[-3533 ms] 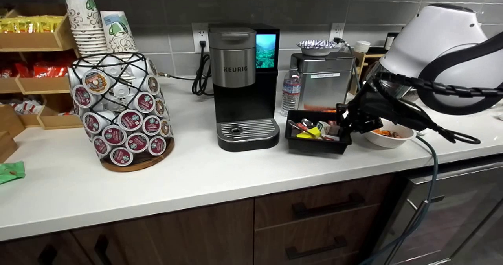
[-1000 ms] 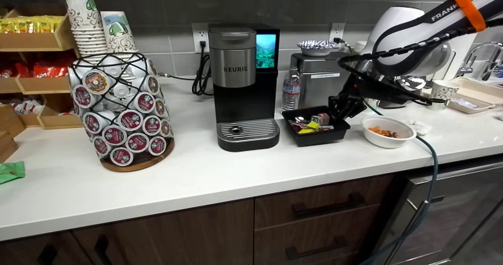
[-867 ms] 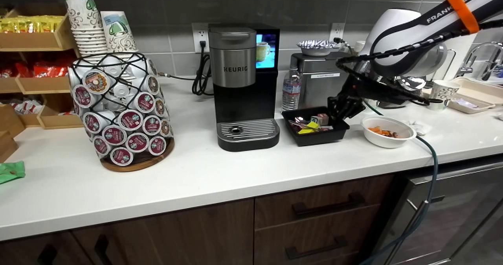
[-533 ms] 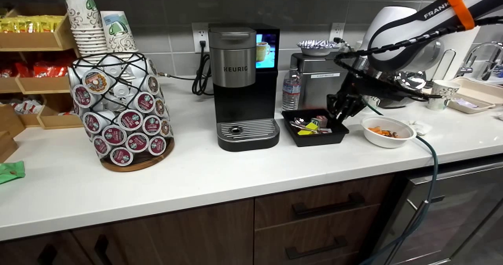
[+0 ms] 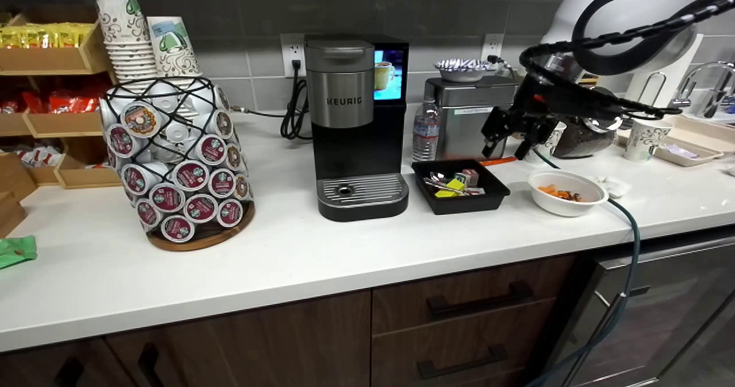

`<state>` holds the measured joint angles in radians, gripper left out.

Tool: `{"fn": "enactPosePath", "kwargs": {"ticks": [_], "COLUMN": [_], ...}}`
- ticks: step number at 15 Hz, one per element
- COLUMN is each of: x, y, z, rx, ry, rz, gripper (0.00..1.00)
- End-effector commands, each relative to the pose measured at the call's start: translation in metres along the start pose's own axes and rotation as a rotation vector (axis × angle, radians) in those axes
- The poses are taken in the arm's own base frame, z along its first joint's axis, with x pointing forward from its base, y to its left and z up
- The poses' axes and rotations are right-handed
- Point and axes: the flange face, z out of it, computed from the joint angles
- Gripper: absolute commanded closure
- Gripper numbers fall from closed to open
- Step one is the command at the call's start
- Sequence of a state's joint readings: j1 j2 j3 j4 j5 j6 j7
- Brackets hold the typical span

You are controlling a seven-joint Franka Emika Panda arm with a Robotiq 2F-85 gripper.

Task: Move the black box backwards then put the white bowl on the coffeemaker.

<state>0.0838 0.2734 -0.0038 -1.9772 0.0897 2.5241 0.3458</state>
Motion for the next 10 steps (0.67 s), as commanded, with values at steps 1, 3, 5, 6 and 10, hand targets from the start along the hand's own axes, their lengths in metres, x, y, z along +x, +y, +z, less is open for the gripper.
{"fn": "enactPosePath", "kwargs": {"ticks": [1, 3, 5, 6, 10], "x": [-0.037, -0.050, -0.061, -0.066, -0.064], "y": [0.000, -0.003, -0.003, -0.004, -0.007], "z": [-0.024, -0.029, -0.030, -0.029, -0.020], "rx": [-0.051, -0.069, -0.087, -0.091, -0.073], "ry": [-0.001, 0.005, -0.005, -0.009, -0.023], "rz": [-0.049, -0.068, -0.085, -0.092, -0.095], "gripper": [0.00, 0.00, 0.00, 0.01, 0.00]}}
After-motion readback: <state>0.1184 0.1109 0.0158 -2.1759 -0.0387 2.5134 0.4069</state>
